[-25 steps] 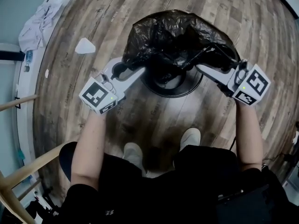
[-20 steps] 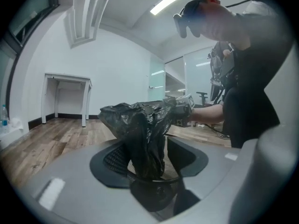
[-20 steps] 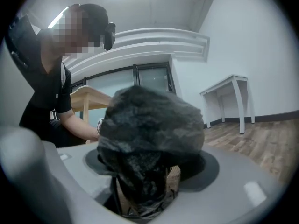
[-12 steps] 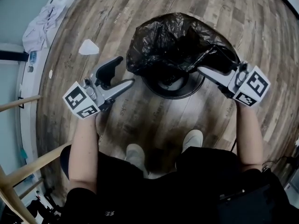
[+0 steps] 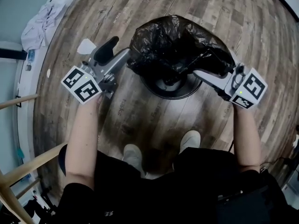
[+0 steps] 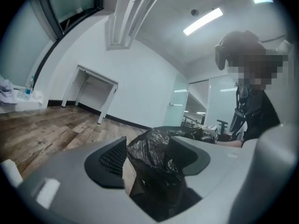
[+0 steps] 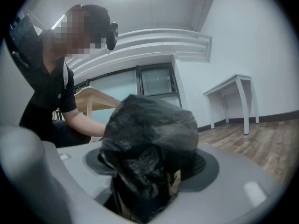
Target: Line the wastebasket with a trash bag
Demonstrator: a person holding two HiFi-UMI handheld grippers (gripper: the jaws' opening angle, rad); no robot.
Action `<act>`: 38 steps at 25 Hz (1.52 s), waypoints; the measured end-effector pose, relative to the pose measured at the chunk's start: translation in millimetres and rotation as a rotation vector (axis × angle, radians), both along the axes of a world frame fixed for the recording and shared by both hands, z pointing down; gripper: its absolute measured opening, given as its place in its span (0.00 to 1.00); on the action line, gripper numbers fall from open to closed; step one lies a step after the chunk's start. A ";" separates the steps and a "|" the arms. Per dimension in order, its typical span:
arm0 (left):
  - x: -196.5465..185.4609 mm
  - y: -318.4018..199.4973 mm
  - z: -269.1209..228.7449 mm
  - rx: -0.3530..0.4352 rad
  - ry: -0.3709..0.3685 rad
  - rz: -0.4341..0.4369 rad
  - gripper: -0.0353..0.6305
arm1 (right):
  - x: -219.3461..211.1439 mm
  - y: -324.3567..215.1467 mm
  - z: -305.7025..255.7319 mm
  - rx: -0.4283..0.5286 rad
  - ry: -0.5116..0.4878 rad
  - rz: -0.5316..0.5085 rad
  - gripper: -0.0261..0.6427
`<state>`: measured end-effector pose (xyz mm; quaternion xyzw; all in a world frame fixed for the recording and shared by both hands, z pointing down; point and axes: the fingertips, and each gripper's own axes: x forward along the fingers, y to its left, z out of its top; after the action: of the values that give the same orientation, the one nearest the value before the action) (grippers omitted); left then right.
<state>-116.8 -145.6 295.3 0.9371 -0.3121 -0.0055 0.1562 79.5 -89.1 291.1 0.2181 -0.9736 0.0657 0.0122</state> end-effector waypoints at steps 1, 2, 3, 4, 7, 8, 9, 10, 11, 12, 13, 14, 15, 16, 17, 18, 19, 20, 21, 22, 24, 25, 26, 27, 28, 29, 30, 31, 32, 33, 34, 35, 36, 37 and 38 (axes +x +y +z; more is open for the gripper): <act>4.8 0.0 3.7 0.000 -0.022 0.010 0.48 | -0.5 0.3 -1.8 0.002 -0.003 0.000 0.57; 8.8 -0.2 8.4 0.002 -0.047 0.018 0.48 | -1.0 0.7 -3.3 0.004 -0.007 0.000 0.57; 11.6 -0.8 13.8 0.001 -0.067 0.024 0.48 | -1.5 1.4 -3.9 0.006 -0.007 -0.002 0.57; 13.5 -1.8 19.3 -0.006 -0.079 0.025 0.48 | -1.9 2.0 -3.5 0.008 -0.005 -0.005 0.57; 14.8 -6.9 34.5 -0.050 -0.088 0.004 0.48 | -1.5 3.1 1.0 0.009 0.005 -0.016 0.57; 14.8 -8.3 39.3 -0.061 -0.097 -0.001 0.48 | -1.3 3.6 2.4 0.009 0.004 -0.018 0.57; 15.1 -9.3 44.1 -0.070 -0.108 -0.002 0.45 | -1.2 4.5 3.2 0.009 0.003 -0.019 0.57; 15.5 -10.0 48.5 -0.077 -0.121 0.000 0.41 | -1.3 5.6 3.7 0.010 0.001 -0.021 0.57; 15.6 -11.0 52.4 -0.081 -0.133 0.001 0.38 | -1.6 6.6 3.9 0.011 -0.001 -0.023 0.57; 15.4 -12.5 55.7 -0.078 -0.147 0.003 0.30 | -2.0 7.3 4.0 0.013 -0.001 -0.025 0.57; 15.1 -14.4 58.8 -0.068 -0.164 0.005 0.21 | -2.5 7.8 3.8 0.014 -0.001 -0.027 0.57; 15.4 -16.0 62.2 -0.054 -0.185 0.014 0.12 | -2.9 8.2 3.6 0.016 -0.002 -0.028 0.57; 16.8 -16.4 65.7 -0.042 -0.206 0.032 0.06 | -3.5 8.8 3.5 0.017 -0.003 -0.030 0.57; 18.9 -15.6 68.2 -0.035 -0.222 0.057 0.06 | -4.1 9.6 3.4 0.017 -0.003 -0.032 0.57; 21.2 -14.5 68.6 -0.030 -0.228 0.083 0.06 | -4.6 10.6 3.5 0.018 -0.001 -0.034 0.57; 23.0 -13.8 66.1 -0.026 -0.223 0.102 0.06 | -4.8 11.6 3.7 0.018 0.003 -0.036 0.57; 24.0 -13.7 61.2 -0.019 -0.209 0.113 0.06 | -4.1 12.7 4.4 0.016 0.008 -0.037 0.57; 24.2 -14.0 55.1 -0.010 -0.194 0.119 0.06 | -2.2 13.6 5.7 0.010 0.013 -0.032 0.57; 24.2 -14.3 48.7 0.001 -0.178 0.121 0.06 | 1.2 14.0 7.4 -0.001 0.019 -0.022 0.57; 24.2 -14.6 42.7 0.010 -0.164 0.123 0.06 | 5.6 13.9 9.2 -0.016 0.024 -0.008 0.57; 24.8 -14.6 33.6 0.025 -0.147 0.126 0.06 | 14.9 13.4 11.5 -0.040 0.038 0.013 0.57; 24.9 -14.5 31.1 0.031 -0.144 0.127 0.06 | 18.9 13.3 11.9 -0.046 0.047 0.017 0.57; 24.2 -14.6 30.0 0.039 -0.143 0.126 0.06 | 22.9 12.9 12.4 -0.051 0.054 0.019 0.57; 22.9 -14.7 29.4 0.046 -0.147 0.122 0.06 | 27.6 12.3 13.0 -0.058 0.057 0.021 0.57; 21.4 -14.2 28.6 0.051 -0.153 0.118 0.06 | 33.5 11.9 13.8 -0.070 0.055 0.024 0.57; 20.4 -12.7 27.1 0.057 -0.158 0.118 0.06 | 40.7 12.0 14.5 -0.084 0.047 0.029 0.57; 20.1 -10.2 24.8 0.065 -0.161 0.123 0.06 | 49.1 13.1 14.8 -0.097 0.037 0.036 0.57; 20.5 -7.3 21.9 0.076 -0.161 0.132 0.06 | 58.5 14.9 14.6 -0.108 0.025 0.045 0.57; 21.3 -4.4 18.3 0.088 -0.158 0.142 0.06 | 68.3 16.6 13.1 -0.115 0.013 0.055 0.57; 22.2 -2.0 14.3 0.100 -0.154 0.151 0.06 | 78.6 17.1 9.6 -0.116 -0.002 0.068 0.57; 22.9 -0.3 10.2 0.112 -0.150 0.157 0.06 | 89.0 15.7 3.3 -0.111 -0.021 0.084 0.57; 23.4 0.7 6.2 0.123 -0.144 0.161 0.06 | 98.9 12.2 -5.8 -0.098 -0.043 0.104 0.57; 23.9 1.3 2.6 0.133 -0.139 0.163 0.06 | 107.3 7.4 -16.9 -0.080 -0.063 0.122 0.57; 24.8 1.9 -0.3 0.140 -0.135 0.164 0.06 | 113.2 2.1 -29.1 -0.062 -0.080 0.134 0.57; 25.8 2.6 -2.1 0.145 -0.133 0.167 0.06 | 116.2 -3.6 -41.2 -0.048 -0.096 0.142 0.57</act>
<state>-91.0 -143.0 293.2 0.9669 -0.2416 0.0469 0.0669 195.7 -92.8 249.8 0.2826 -0.9534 0.1001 -0.0341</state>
